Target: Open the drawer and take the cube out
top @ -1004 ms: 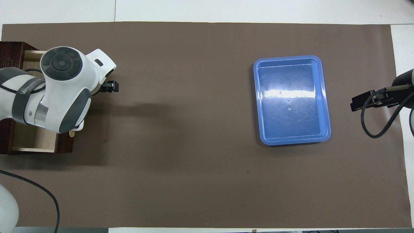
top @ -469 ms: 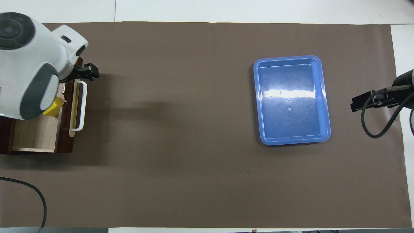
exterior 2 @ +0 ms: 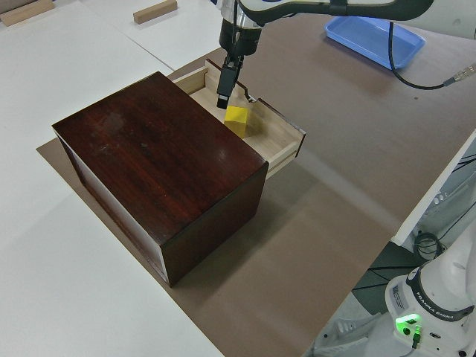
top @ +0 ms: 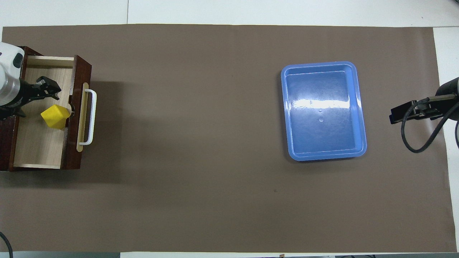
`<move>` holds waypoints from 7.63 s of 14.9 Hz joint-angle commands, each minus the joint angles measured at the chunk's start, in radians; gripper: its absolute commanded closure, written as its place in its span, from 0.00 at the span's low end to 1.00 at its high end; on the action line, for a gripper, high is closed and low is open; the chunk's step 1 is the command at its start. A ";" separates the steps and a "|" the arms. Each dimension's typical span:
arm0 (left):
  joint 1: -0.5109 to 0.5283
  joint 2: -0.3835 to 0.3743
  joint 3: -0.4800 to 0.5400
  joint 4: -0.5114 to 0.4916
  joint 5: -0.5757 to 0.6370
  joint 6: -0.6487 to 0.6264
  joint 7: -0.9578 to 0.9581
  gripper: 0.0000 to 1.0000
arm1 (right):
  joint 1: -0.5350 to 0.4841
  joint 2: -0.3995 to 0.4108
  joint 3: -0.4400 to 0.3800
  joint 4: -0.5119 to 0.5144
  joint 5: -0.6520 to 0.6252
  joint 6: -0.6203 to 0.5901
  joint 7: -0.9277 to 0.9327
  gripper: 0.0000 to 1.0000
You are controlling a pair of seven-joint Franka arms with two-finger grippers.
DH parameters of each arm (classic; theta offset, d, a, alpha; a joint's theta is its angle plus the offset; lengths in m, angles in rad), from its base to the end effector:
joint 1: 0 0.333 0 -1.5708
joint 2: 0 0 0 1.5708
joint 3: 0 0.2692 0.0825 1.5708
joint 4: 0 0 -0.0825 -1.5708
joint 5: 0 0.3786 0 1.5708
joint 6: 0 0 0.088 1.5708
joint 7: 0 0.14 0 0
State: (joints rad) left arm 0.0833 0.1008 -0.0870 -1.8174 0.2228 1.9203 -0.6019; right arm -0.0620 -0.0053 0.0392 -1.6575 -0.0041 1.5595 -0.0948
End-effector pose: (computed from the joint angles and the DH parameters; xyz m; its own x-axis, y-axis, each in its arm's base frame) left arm 0.5824 0.0211 0.4038 0.8660 0.4880 0.1089 0.4999 -0.8499 -0.1670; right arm 0.5396 -0.0128 0.5065 0.9931 0.0720 -0.0926 0.0719 -0.9974 -0.0045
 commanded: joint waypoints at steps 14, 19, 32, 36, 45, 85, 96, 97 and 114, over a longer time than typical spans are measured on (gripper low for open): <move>0.042 -0.039 -0.002 -0.177 -0.013 0.236 -0.105 0.30 | -0.004 -0.016 0.001 -0.024 0.026 -0.007 -0.033 0.00; 0.047 -0.018 -0.002 -0.126 -0.055 0.215 -0.108 1.00 | 0.007 -0.021 0.010 -0.061 0.107 -0.006 0.197 0.00; -0.223 0.004 -0.014 0.144 -0.183 -0.135 -0.865 1.00 | 0.329 0.137 0.010 -0.143 0.545 0.266 1.099 0.00; -0.356 -0.079 -0.014 -0.040 -0.183 0.001 -1.200 1.00 | 0.393 0.140 0.010 -0.218 0.667 0.385 1.176 0.00; -0.485 -0.135 -0.017 -0.160 -0.223 0.114 -1.575 1.00 | 0.478 0.304 0.010 -0.136 0.786 0.547 1.357 0.00; -0.548 -0.104 -0.014 -0.160 -0.224 0.108 -1.615 0.67 | 0.607 0.383 0.008 -0.027 0.860 0.634 1.508 1.00; -0.219 -0.098 -0.007 -0.164 -0.173 0.112 -1.242 0.00 | 0.513 0.403 0.007 0.038 0.898 0.574 1.508 1.00; -0.205 -0.075 -0.007 -0.163 -0.140 0.115 -1.195 0.00 | 0.467 0.404 0.007 0.038 0.898 0.562 1.506 1.00; 0.122 -0.009 -0.007 -0.125 -0.045 0.210 -0.908 0.00 | -0.007 0.364 -0.005 -0.194 0.822 0.208 1.187 1.00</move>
State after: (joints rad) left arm 0.1602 0.0802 -0.0849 -1.9528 0.1593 2.1108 -1.5179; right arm -0.0481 0.3963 0.0244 -1.7480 0.8294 1.7672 1.1689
